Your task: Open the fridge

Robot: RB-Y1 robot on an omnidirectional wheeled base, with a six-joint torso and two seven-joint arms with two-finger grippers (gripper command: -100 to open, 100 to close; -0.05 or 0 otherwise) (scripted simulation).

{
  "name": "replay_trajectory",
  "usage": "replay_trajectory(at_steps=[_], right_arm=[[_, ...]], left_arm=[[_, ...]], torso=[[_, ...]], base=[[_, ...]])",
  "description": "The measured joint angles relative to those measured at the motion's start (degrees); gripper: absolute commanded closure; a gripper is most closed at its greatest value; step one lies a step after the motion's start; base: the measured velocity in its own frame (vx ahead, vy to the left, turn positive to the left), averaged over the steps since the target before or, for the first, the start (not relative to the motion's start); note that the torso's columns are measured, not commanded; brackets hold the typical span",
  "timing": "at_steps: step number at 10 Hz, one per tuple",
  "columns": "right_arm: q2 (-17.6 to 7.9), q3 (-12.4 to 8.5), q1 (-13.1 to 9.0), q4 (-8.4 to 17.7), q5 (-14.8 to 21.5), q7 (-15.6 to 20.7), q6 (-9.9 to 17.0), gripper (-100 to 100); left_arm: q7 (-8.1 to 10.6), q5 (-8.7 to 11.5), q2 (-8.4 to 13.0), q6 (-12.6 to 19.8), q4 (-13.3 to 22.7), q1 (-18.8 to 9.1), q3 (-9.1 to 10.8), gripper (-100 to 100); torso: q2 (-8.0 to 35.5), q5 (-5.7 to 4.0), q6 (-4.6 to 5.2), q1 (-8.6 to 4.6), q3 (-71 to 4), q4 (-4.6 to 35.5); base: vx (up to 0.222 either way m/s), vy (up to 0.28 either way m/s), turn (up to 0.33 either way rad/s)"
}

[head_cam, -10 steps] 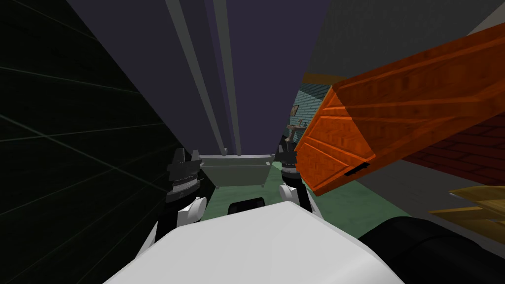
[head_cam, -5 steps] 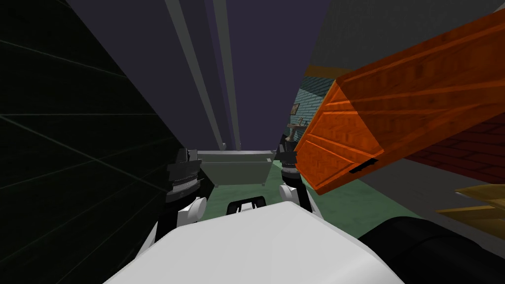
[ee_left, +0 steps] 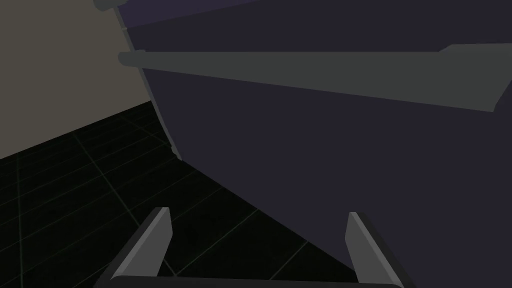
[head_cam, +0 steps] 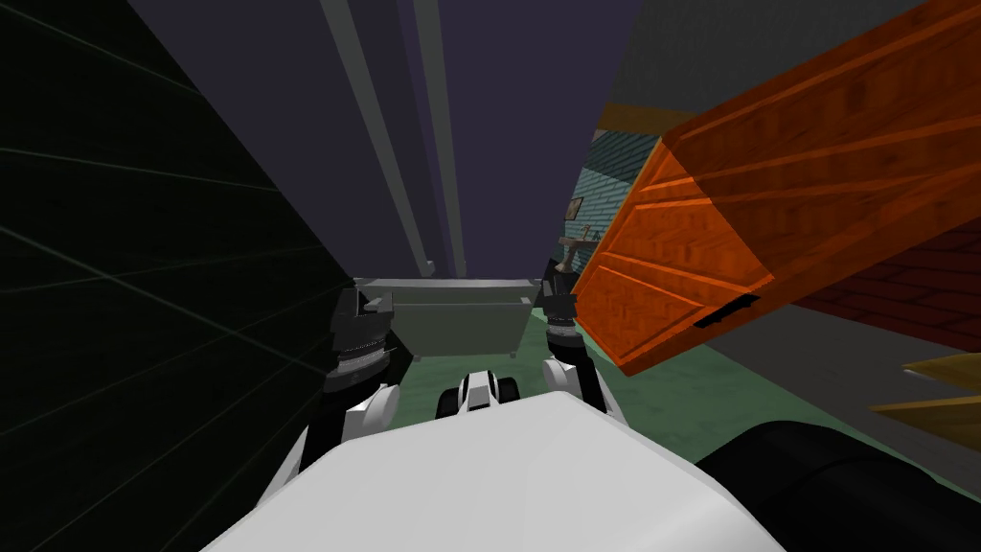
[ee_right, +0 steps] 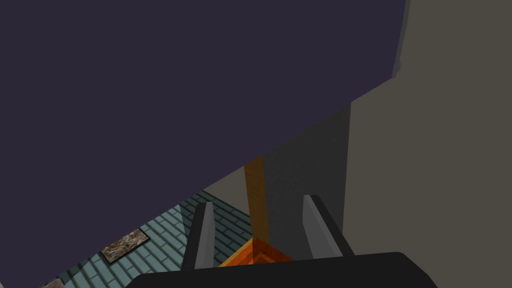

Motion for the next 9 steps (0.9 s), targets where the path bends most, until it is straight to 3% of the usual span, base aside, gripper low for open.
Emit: replay_trajectory(at_steps=[5, 9], right_arm=[[0.0, 0.0, 0.0, 0.0, 0.0, 0.0, 0.0, 0], [0.0, 0.0, 0.0, 0.0, 0.0, 0.0, 0.0, 0]], left_arm=[[-0.26, 0.2, 6.1, -2.8, 5.8, -1.6, 0.0, -100], [-0.81, 0.1, 8.0, -5.4, 11.4, -3.1, -0.47, -100]], torso=[[0.2, -0.01, 0.0, -0.03, -0.3, 0.2], [0.2, -0.01, 0.0, -0.04, -0.3, 0.2]], base=[[0.02, 0.006, -0.014], [0.021, 0.006, -0.013]])
